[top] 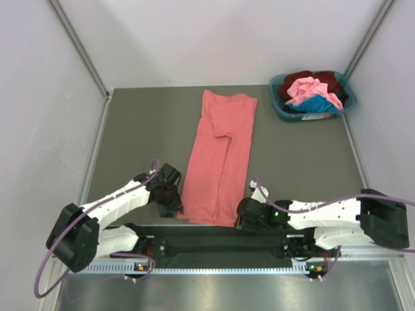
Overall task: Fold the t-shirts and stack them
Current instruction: Fold the tshirt
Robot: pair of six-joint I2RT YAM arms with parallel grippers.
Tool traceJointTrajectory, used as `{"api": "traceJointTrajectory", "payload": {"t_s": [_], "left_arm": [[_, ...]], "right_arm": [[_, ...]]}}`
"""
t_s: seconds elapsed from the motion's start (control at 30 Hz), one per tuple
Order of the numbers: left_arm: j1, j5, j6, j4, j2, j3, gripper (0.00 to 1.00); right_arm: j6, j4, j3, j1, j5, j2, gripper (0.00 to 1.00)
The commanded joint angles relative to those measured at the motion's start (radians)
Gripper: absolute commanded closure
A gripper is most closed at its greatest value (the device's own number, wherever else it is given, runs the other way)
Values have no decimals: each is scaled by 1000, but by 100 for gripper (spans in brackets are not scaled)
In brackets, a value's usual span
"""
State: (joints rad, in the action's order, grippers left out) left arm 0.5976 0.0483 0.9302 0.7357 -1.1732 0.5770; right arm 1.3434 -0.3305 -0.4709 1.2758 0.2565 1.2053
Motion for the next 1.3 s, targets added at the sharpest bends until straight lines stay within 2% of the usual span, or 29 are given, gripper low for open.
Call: {"api": "traceJointTrajectory", "payload": {"t_s": [0.0, 0.23, 0.53, 0.87, 1.0, 1.1, 1.13, 1.27], "left_arm": [[4, 18, 22, 7, 4, -22, 51], [4, -39, 22, 50, 23, -9, 55], [2, -85, 19, 82, 37, 53, 54], [4, -21, 35, 36, 35, 5, 53], [4, -18, 38, 27, 32, -17, 59], [4, -19, 39, 14, 32, -28, 70], [4, -18, 41, 11, 32, -29, 78], [4, 8, 42, -8, 43, -32, 94]], "right_arm": [[10, 28, 15, 14, 27, -13, 62], [10, 10, 15, 16, 30, -65, 63], [26, -16, -5, 20, 35, -127, 62], [40, 13, 15, 22, 35, -46, 58], [42, 16, 28, 20, 46, -39, 59], [40, 25, 32, 19, 53, -32, 61], [39, 28, 34, 20, 53, -30, 63], [34, 31, 38, 19, 55, -21, 72]]}}
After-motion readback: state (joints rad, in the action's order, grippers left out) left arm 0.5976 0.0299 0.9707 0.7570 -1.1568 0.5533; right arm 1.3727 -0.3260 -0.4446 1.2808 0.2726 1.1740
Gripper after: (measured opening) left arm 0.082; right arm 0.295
